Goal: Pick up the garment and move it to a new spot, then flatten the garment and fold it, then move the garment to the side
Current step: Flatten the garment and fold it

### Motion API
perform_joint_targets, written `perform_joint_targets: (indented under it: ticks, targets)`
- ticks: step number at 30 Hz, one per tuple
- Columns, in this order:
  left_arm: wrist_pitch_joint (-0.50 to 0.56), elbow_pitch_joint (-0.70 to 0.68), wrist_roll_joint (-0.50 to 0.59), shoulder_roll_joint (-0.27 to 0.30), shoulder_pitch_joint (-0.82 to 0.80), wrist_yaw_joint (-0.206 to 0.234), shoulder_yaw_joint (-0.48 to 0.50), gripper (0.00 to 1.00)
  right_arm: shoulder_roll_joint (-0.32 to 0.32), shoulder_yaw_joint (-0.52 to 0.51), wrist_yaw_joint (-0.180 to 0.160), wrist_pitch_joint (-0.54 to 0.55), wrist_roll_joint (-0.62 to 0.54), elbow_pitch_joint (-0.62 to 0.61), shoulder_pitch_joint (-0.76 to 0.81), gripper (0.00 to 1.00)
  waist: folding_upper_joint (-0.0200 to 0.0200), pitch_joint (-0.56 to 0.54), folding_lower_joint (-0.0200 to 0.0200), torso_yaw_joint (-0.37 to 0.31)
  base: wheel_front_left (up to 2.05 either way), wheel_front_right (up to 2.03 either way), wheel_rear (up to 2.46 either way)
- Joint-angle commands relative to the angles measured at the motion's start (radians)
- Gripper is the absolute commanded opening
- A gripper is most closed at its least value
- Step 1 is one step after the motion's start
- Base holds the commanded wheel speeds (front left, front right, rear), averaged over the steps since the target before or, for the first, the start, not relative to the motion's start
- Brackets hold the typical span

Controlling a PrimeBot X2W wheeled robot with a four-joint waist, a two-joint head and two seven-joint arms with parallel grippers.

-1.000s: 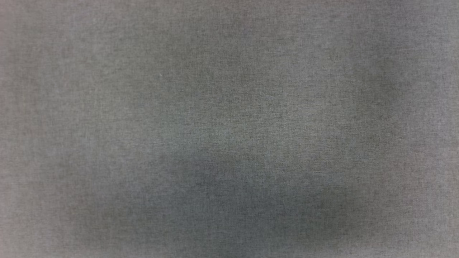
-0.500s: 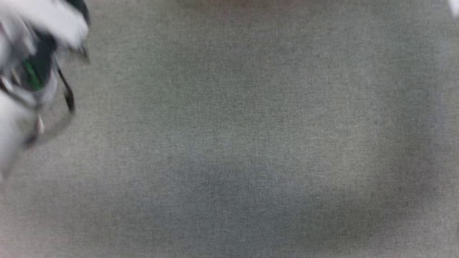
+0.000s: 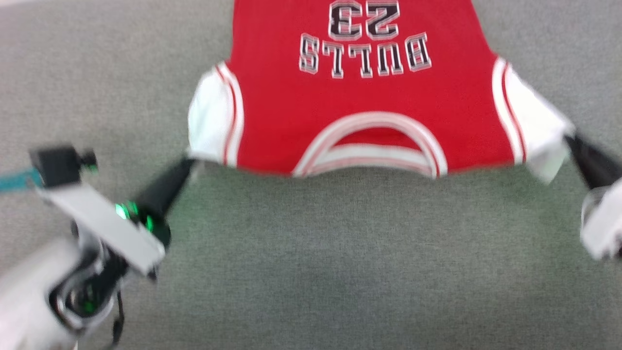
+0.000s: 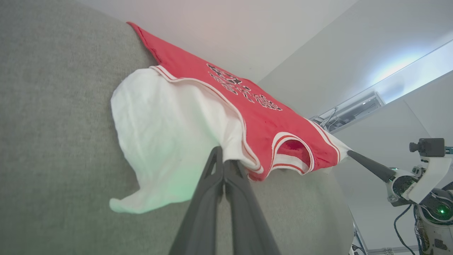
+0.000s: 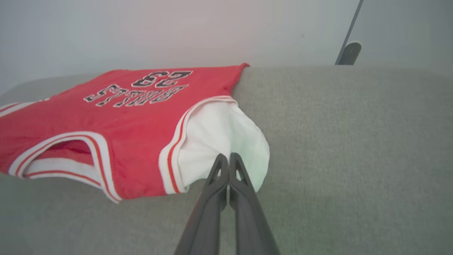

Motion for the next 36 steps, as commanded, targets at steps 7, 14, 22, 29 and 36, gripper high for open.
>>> perform_joint_targets:
  ticks: [7,14,22,29,36]
  targets:
    - [-0.017,-0.129,0.024,0.083,0.173,0.002,-0.035,0.00,-0.015,-0.030,-0.001,0.138,0.045,-0.178,0.278,0.00,0.0000,-0.070,0.0000,0.004,0.00,0.00,0.00]
    - [-0.026,-0.232,0.037,0.171,0.302,0.002,-0.053,0.00,0.000,-0.075,-0.001,0.197,0.084,-0.284,0.448,0.00,0.0000,-0.086,0.0000,-0.002,0.00,0.00,0.00]
    - [-0.033,-0.353,0.056,0.279,0.436,0.002,-0.053,0.00,-0.001,-0.097,-0.001,0.230,0.096,-0.357,0.579,0.00,0.0000,-0.085,0.0000,0.000,0.00,0.00,0.00]
    - [-0.033,-0.335,0.053,0.220,0.468,0.002,-0.027,0.00,-0.034,-0.044,-0.001,0.256,0.081,-0.336,0.587,0.00,0.0000,-0.077,0.0000,0.007,0.00,0.00,0.00]
    - [0.037,-0.180,0.060,0.108,0.409,0.002,-0.047,0.00,-0.052,0.066,-0.001,0.234,0.073,-0.197,0.505,0.00,0.0000,-0.063,0.0000,0.007,0.00,0.00,0.00]
